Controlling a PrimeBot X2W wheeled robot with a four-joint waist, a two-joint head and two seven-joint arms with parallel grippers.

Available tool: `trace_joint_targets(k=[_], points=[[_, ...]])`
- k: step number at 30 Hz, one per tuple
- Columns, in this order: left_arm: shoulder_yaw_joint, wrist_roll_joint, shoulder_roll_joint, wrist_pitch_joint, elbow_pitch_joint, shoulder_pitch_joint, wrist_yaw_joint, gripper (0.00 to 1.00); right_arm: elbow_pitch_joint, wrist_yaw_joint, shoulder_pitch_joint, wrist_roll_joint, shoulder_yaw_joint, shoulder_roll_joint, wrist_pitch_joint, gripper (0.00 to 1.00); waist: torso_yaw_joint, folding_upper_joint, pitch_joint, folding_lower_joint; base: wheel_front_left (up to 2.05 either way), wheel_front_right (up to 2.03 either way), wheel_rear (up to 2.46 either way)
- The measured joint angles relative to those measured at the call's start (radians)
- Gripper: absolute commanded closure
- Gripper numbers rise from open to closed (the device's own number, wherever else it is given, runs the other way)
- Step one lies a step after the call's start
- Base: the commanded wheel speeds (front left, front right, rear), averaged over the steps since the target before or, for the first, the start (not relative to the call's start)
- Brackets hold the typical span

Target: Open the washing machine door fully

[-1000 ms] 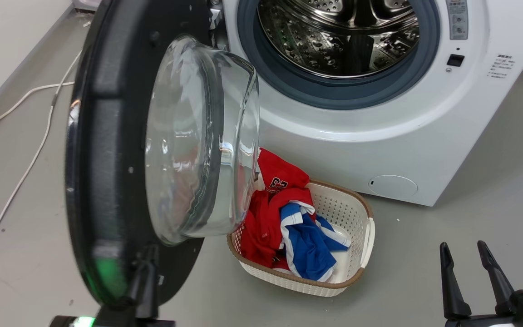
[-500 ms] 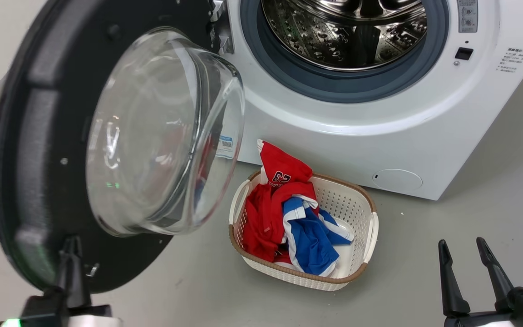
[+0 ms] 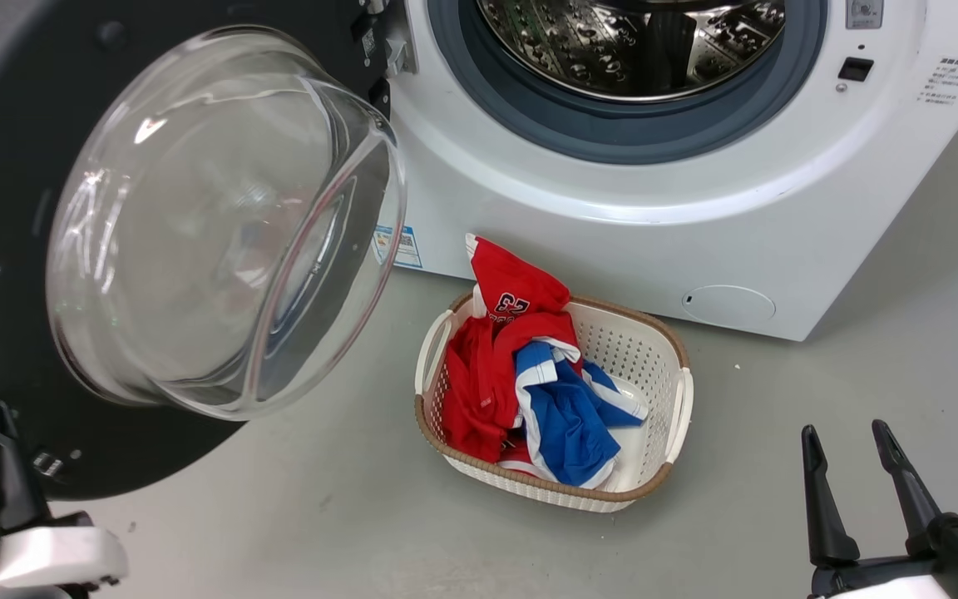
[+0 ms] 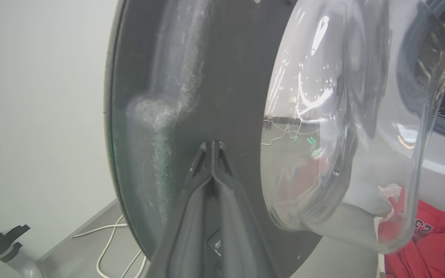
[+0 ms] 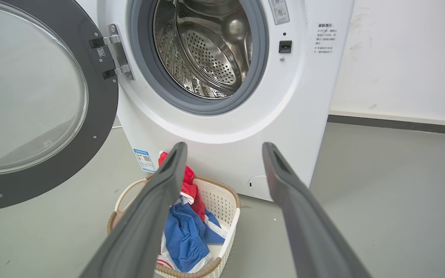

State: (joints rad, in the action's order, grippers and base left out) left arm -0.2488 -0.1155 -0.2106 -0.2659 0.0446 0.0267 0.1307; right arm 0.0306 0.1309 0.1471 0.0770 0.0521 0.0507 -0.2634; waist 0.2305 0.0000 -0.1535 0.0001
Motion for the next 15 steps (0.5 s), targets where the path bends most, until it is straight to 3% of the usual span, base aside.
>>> trace_joint_targets(k=[15], points=[[-0.141, -0.010, -0.046, 0.000, 0.151, -0.157, -0.045, 1.00, 0.002, 0.000, -0.035, -0.019, 0.001, 0.000, 0.000, 0.00, -0.021, 0.0000, -0.050, -0.0001, 0.00, 0.00, 0.00]])
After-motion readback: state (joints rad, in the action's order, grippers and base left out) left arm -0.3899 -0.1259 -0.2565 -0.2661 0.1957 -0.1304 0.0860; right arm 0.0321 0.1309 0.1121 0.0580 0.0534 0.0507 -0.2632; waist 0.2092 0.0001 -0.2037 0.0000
